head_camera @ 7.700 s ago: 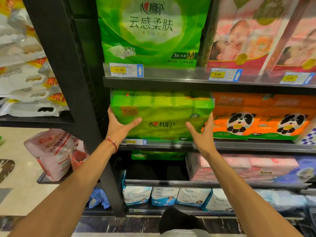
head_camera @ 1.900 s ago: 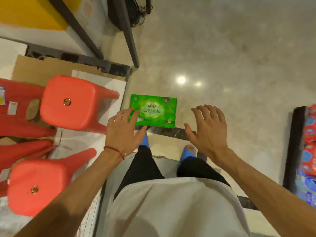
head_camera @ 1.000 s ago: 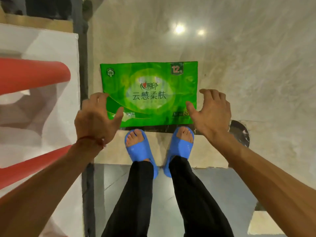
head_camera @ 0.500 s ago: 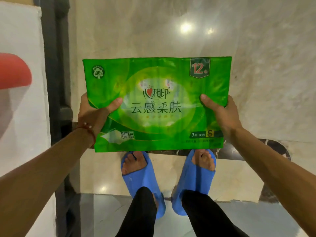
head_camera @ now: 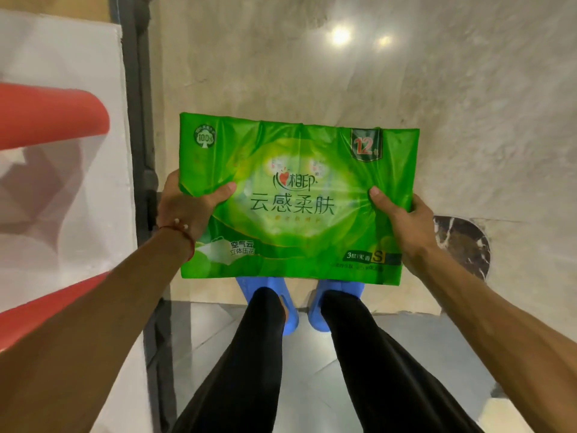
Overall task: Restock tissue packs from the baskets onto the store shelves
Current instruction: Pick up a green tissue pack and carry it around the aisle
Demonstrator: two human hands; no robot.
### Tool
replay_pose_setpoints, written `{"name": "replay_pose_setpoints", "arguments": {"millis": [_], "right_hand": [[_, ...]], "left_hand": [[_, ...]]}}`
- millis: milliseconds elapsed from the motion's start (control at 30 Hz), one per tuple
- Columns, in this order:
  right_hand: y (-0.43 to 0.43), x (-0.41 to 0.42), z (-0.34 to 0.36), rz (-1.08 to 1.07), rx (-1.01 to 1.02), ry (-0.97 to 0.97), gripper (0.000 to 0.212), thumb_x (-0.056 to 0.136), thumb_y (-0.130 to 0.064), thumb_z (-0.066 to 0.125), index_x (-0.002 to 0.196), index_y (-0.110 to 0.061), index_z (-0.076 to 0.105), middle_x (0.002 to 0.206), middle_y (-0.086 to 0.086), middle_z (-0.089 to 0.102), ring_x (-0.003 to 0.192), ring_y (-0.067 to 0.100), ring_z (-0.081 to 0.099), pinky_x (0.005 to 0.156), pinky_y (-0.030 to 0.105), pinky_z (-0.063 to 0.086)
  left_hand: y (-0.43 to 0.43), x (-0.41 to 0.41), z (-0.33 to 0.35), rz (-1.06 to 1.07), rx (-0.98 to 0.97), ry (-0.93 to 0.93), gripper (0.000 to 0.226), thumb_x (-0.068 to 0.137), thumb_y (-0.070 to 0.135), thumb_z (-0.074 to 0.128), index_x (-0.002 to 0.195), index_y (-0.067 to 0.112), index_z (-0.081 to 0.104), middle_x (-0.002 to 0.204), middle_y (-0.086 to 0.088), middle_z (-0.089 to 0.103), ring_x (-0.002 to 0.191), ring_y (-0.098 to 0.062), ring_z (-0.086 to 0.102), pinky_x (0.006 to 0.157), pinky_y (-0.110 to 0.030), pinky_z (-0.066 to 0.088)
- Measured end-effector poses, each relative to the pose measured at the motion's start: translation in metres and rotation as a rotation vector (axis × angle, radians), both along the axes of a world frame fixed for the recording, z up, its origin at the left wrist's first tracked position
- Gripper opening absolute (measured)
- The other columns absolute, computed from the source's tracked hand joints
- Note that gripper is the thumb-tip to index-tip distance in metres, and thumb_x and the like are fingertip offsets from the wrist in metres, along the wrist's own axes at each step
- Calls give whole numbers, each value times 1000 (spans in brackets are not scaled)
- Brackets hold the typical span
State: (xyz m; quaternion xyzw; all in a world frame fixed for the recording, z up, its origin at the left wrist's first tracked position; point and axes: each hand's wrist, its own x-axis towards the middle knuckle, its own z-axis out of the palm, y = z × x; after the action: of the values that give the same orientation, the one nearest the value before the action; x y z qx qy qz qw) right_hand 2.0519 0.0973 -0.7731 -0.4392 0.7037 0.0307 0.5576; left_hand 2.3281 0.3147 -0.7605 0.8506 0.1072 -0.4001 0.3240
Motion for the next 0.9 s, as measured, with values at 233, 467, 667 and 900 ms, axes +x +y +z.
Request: {"name": "replay_pose_setpoints", "arguments": {"millis": [233,467,667,900], "right_hand": [[35,-48,119,-58,40,65,97,38,-90,86,117,-35,73,112,-8,80,103,23,77,95,53,62],[37,-97,241,-83,49,21,114,34,-93,84,128,-30,71,117,-5,79,104,24,77,97,51,62],[50,-139,346,-143,-39,-7,97,52,-84,84,130,-28,69,123,-6,76,112,23,74,104,52,58],[114,-183,454,-302,-201,38,91,61,-86,79,131,-29,69,124,-7,76,114,19,73,105,51,57]], "left_hand": [[11,-42,121,-48,43,35,67,66,37,95,123,24,62,106,9,71,98,-16,69,95,-38,57],[3,-74,250,-146,85,-13,75,71,43,92,134,23,56,116,5,68,111,-24,65,103,-43,52],[-17,-101,334,-311,2,-21,78,77,48,86,142,22,51,130,1,65,115,-24,61,100,-34,46],[-20,-131,423,-521,-143,-7,75,83,43,83,144,21,45,124,6,59,108,-16,54,92,-28,40]]}}
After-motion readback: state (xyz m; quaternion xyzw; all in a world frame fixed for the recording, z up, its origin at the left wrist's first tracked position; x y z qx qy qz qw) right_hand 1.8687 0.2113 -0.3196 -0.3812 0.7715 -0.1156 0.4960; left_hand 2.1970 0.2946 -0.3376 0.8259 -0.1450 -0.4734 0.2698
